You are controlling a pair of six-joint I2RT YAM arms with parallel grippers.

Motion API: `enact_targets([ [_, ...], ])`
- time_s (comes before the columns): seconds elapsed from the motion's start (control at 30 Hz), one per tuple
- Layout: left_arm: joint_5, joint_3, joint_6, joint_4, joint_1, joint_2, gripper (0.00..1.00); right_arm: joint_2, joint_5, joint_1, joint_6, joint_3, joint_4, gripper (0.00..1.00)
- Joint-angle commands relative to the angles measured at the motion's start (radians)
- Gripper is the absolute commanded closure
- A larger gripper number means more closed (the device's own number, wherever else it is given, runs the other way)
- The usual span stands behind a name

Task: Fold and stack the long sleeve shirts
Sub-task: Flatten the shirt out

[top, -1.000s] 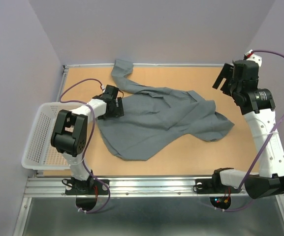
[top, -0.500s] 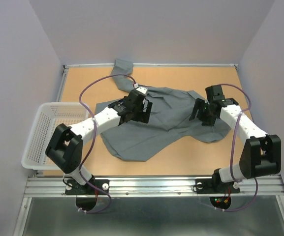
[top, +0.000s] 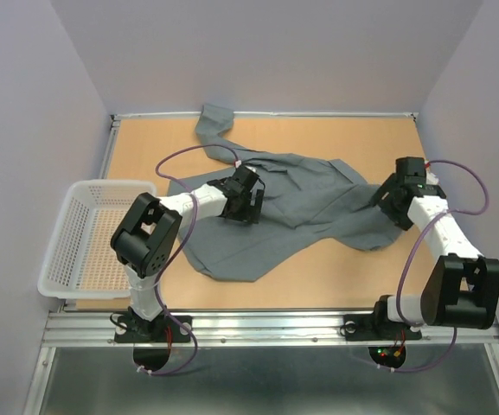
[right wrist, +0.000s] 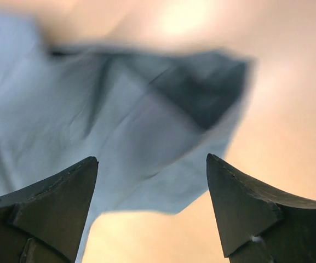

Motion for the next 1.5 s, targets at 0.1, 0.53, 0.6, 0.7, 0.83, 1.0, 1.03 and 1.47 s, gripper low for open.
enact_targets([
  [0.1, -0.001, -0.065, -0.056, -0.010, 0.155, 0.003, 0.02, -0.058, -0.009, -0.165, 0.066, -0.048, 0.058, 0.15],
  [0.53, 0.057, -0.137, -0.024, 0.027, 0.215, -0.081, 0.02, 0.121, -0.360, -0.242, 0.028, -0.126, 0.366, 0.28],
  [0.6, 0.069, -0.137, -0.018, 0.029, 0.215, -0.080, 0.02, 0.188, -0.415, -0.240, -0.001, -0.115, 0.401, 0.28],
  [0.7, 0.075, -0.137, -0.019, 0.033, 0.215, -0.077, 0.02, 0.244, -0.460, -0.231, -0.016, -0.112, 0.444, 0.28],
  [0.83, 0.081, -0.139, -0.022, 0.036, 0.213, -0.074, 0.02, 0.302, -0.491, -0.196, -0.042, -0.106, 0.489, 0.27],
  [1.0, 0.078, -0.139, -0.025, 0.036, 0.213, -0.068, 0.02, 0.374, -0.520, -0.131, -0.069, -0.074, 0.514, 0.28],
  [1.03, 0.078, -0.139, -0.027, 0.036, 0.213, -0.068, 0.02, 0.383, -0.521, -0.122, -0.070, -0.071, 0.514, 0.28],
  [1.47, 0.066, -0.140, -0.031, 0.036, 0.213, -0.072, 0.02, 0.311, -0.365, -0.096, -0.093, -0.068, 0.442, 0.99],
])
